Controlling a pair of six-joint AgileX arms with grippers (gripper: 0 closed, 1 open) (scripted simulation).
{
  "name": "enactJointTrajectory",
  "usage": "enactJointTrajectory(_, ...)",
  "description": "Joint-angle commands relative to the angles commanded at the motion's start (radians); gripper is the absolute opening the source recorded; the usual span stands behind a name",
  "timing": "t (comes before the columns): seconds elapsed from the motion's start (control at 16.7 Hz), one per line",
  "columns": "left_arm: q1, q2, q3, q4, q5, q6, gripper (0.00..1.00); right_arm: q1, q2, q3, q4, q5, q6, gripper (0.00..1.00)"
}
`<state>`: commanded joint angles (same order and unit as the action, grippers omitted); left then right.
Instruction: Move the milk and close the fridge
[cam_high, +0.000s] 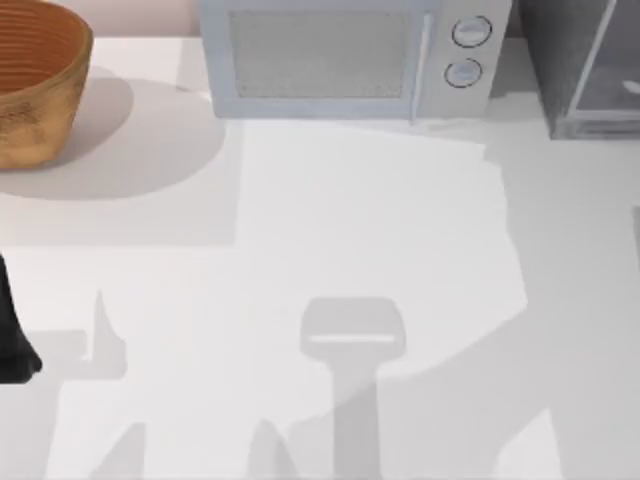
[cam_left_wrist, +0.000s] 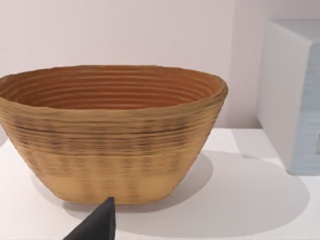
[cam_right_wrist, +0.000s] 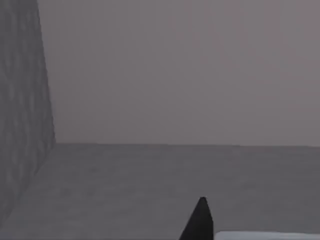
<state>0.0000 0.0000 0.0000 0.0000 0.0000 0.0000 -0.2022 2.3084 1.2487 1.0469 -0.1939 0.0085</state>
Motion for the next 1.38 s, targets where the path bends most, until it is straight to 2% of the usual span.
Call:
enactJointTrajectory(0.66, 0.0, 0.0, 0.0, 0.0, 0.0, 0.0, 1.0, -0.003, 0.003, 0.003, -0.002, 0.0, 0.001, 0.0)
enactJointTrajectory(1.38, 0.0, 0.0, 0.0, 0.0, 0.0, 0.0, 1.0, -0.003, 0.003, 0.003, -0.002, 0.0, 0.001, 0.9)
